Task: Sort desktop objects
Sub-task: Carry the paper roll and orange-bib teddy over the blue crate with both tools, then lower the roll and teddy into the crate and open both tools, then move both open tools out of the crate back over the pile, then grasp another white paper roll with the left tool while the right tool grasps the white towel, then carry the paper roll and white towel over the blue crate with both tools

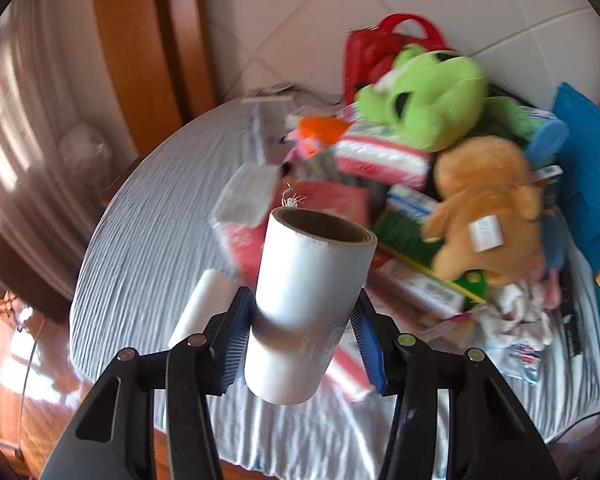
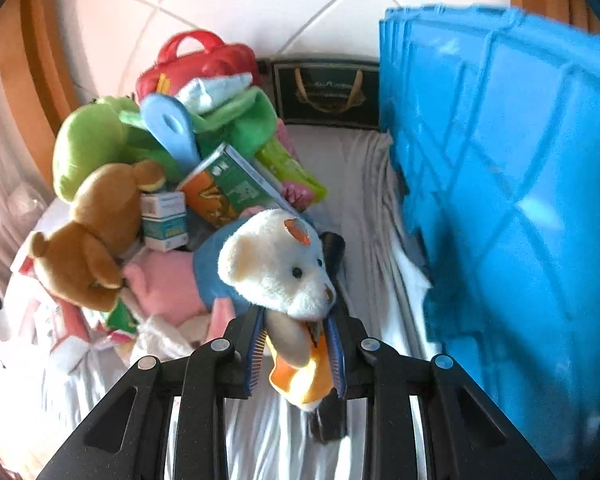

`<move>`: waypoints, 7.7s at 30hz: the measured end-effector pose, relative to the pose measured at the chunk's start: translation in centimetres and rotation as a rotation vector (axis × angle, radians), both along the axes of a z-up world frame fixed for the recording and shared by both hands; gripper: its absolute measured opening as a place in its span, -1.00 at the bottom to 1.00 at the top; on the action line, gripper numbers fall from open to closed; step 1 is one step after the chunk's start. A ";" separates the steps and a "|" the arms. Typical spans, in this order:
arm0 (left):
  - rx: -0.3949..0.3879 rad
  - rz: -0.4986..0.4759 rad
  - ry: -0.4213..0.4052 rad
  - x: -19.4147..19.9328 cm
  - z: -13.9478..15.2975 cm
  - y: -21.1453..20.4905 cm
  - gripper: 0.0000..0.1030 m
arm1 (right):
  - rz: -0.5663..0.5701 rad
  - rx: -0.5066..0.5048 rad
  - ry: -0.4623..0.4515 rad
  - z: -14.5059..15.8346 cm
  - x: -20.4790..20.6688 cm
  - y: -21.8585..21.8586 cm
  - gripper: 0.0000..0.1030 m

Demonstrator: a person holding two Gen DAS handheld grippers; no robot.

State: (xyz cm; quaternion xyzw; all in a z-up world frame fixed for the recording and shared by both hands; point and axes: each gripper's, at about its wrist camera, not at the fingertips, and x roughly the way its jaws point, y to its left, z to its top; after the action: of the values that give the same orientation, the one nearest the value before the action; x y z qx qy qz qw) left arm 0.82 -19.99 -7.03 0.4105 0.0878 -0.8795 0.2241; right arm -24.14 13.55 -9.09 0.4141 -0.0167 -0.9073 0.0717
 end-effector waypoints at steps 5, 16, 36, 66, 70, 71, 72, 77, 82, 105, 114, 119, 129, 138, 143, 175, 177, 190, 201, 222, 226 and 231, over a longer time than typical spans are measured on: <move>-0.008 -0.086 0.063 -1.0 2.2 3.1 -0.05 | 0.020 -0.023 0.114 5.1 3.2 0.3 -0.48; -0.009 -0.414 0.233 -5.5 8.5 15.4 -0.05 | -0.099 -0.044 0.392 15.9 10.0 6.7 -0.48; 0.025 -0.823 0.301 -20.2 20.7 46.4 -0.05 | -0.280 0.077 0.272 17.6 4.4 29.3 -0.48; 0.015 -0.509 -0.255 -34.9 7.8 56.8 0.37 | -0.091 0.218 -0.313 6.1 -10.9 39.3 -0.42; 0.023 -0.502 -0.245 -35.9 7.8 56.5 0.41 | -0.093 0.231 -0.316 5.6 -10.7 39.3 -0.14; 0.027 -0.501 -0.246 -35.9 7.8 56.5 0.41 | -0.094 0.231 -0.318 5.9 -10.8 39.1 0.11; 0.032 -0.501 -0.248 -35.9 7.8 56.5 0.41 | -0.095 0.231 -0.321 6.0 -11.3 39.0 0.35; 0.027 -0.503 -0.247 -35.8 8.0 56.7 0.42 | -0.095 0.243 -0.314 6.4 -11.3 38.7 0.84; 0.038 -0.497 -0.253 -36.2 8.3 56.7 0.42 | -0.086 0.248 -0.291 7.0 -10.9 38.9 0.99; 0.124 -0.614 -0.017 -29.5 18.6 51.3 0.43 | -0.119 0.177 -0.080 16.7 -5.1 34.6 1.00; 0.146 -0.621 0.122 -22.7 22.4 39.0 0.51 | -0.178 0.121 0.058 20.9 -1.0 25.6 1.00; 0.114 -0.583 0.119 -19.4 21.5 30.6 0.51 | -0.193 0.082 0.113 21.6 -0.1 18.5 1.00; 0.028 -0.424 0.053 -13.1 16.2 13.4 0.51 | -0.122 -0.025 0.085 17.1 -1.6 3.1 1.00; 0.084 -0.267 0.009 -7.2 10.5 1.4 0.51 | -0.071 -0.037 -0.019 9.1 -3.4 -5.2 1.00; 0.037 -0.139 -0.042 -3.5 6.3 -4.9 0.51 | -0.087 -0.065 -0.097 4.6 -4.0 -6.3 1.00; 0.176 0.023 -0.317 -1.2 -14.1 -14.3 -0.06 | -0.014 0.051 -0.393 -13.6 -3.7 -11.8 1.00; 0.167 0.034 -0.315 -0.8 -13.9 -14.1 -0.07 | -0.024 0.038 -0.389 -14.5 -4.0 -11.7 1.00; 0.100 0.079 -0.164 0.9 -6.9 -12.0 -0.07 | -0.003 -0.032 -0.346 -12.8 -3.0 -11.1 -0.68; 0.038 -0.023 0.006 0.4 1.0 -6.0 -0.07 | -0.032 -0.107 -0.086 -2.4 -0.1 -6.6 -0.70; 0.007 -0.465 0.265 -13.0 13.8 20.9 -0.07 | -0.185 -0.014 0.332 17.7 5.4 12.4 -0.70; 0.007 -0.585 0.295 -16.6 16.8 28.8 -0.07 | -0.249 0.069 0.312 19.1 5.1 18.4 -0.70; 0.052 -0.699 0.291 -21.0 19.9 37.6 -0.07 | -0.270 0.112 0.221 18.2 3.8 25.0 -0.70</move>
State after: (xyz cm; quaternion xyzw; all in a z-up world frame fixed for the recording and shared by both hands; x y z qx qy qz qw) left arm -20.15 17.58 12.84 0.2920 -0.0045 -0.9495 -0.1146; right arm -20.39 38.56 9.13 0.3093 -0.0135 -0.9481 -0.0727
